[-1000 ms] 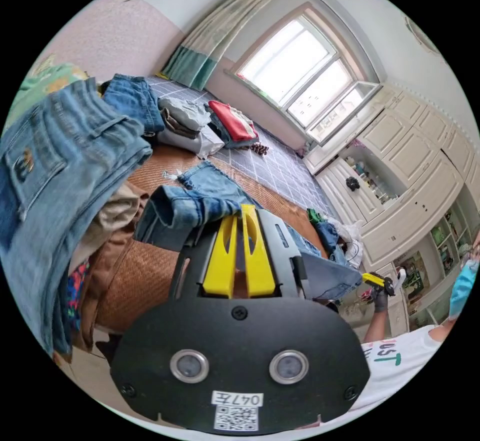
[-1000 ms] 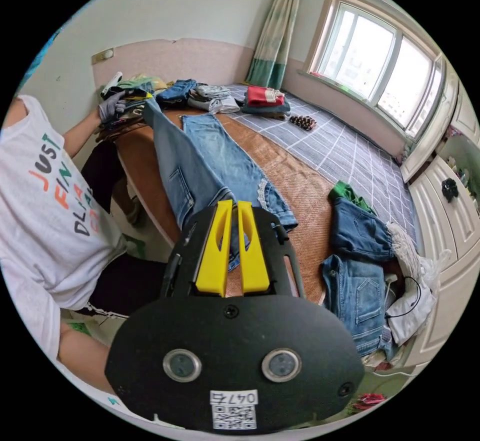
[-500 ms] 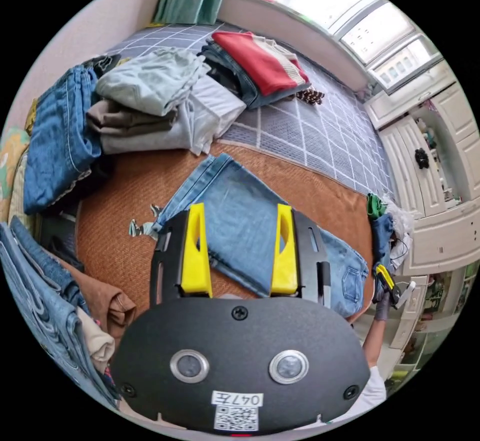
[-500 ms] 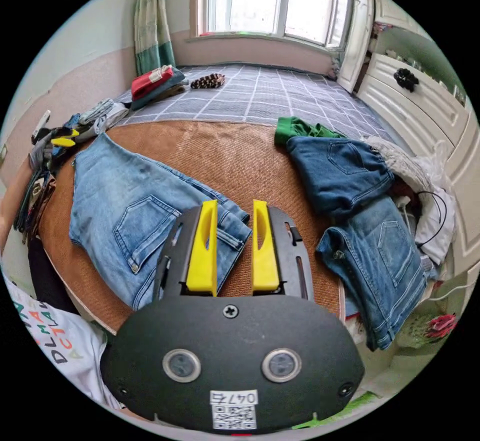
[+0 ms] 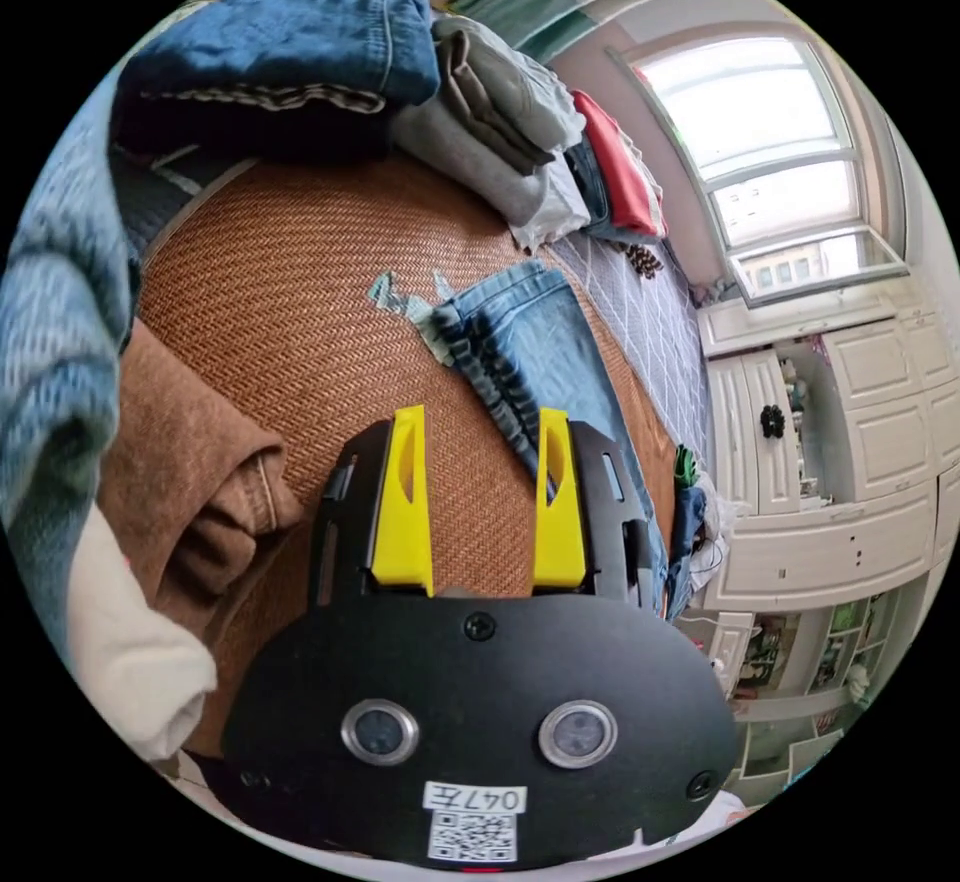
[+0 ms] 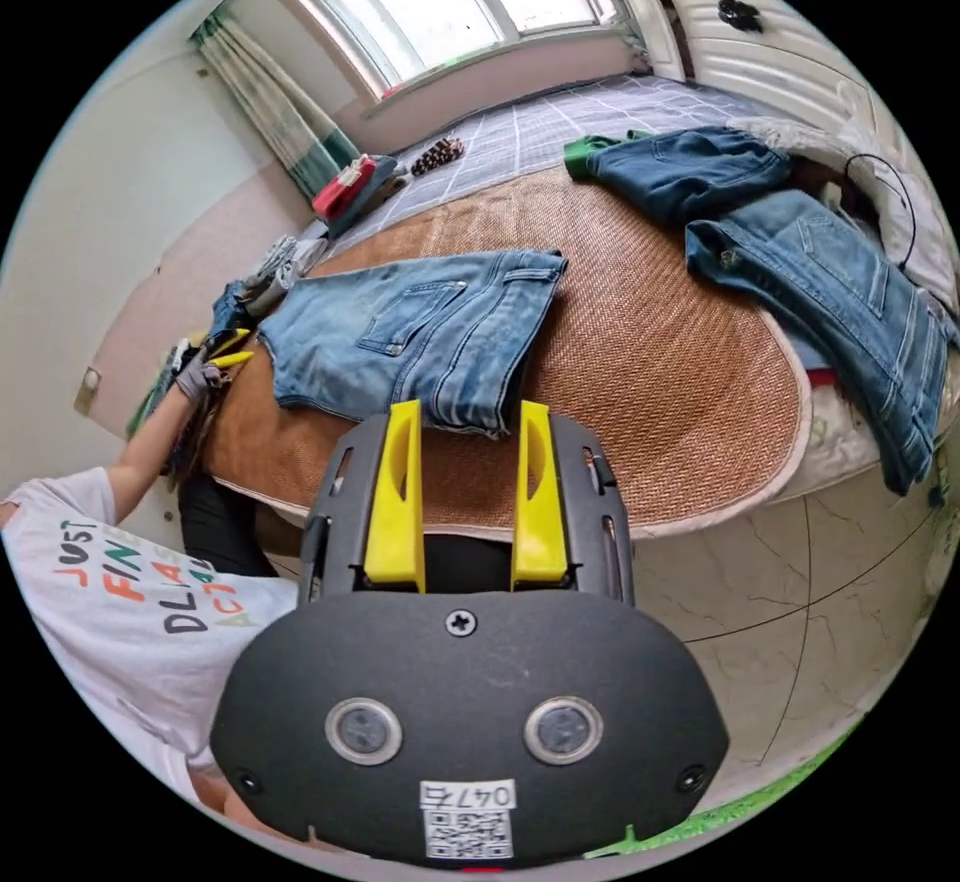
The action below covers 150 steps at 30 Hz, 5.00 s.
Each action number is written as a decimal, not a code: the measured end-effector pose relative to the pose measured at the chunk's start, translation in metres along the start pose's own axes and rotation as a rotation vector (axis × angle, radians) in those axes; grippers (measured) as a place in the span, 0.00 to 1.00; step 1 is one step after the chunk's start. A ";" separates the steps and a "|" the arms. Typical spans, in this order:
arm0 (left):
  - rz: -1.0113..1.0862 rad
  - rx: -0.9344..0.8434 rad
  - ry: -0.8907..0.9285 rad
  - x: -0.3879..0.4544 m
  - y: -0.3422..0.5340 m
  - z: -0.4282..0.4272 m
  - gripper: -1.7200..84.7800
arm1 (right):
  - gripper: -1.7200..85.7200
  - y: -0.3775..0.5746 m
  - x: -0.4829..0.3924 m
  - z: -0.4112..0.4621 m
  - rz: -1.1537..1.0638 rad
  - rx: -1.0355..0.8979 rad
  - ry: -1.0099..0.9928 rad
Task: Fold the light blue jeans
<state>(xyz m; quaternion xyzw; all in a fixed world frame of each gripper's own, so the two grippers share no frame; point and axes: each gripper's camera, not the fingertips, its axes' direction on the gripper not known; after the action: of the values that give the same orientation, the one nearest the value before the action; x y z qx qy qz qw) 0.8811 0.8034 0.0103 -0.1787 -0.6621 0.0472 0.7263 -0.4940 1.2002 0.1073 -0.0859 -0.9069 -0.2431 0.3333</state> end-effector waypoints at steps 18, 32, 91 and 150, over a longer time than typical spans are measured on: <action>0.049 -0.019 -0.017 0.050 0.009 0.049 0.03 | 0.03 -0.120 -0.084 -0.009 -0.283 -0.207 0.062; 0.085 0.090 0.079 -0.003 0.352 -0.157 0.13 | 0.10 -0.263 -0.265 -0.114 -0.316 0.110 0.332; 0.280 0.054 0.531 -0.050 0.433 -0.158 0.08 | 0.06 -0.383 -0.681 -0.143 -0.776 0.016 -0.136; -0.117 0.248 0.216 -0.114 0.315 -0.306 0.15 | 0.01 -0.495 -0.655 0.172 -0.694 -0.307 -0.117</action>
<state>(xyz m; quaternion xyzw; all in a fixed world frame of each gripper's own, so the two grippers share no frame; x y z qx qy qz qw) 1.2195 1.0022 -0.2172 -0.0529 -0.5786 0.0670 0.8111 -0.2485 0.8603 -0.6193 0.1638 -0.8526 -0.4691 0.1620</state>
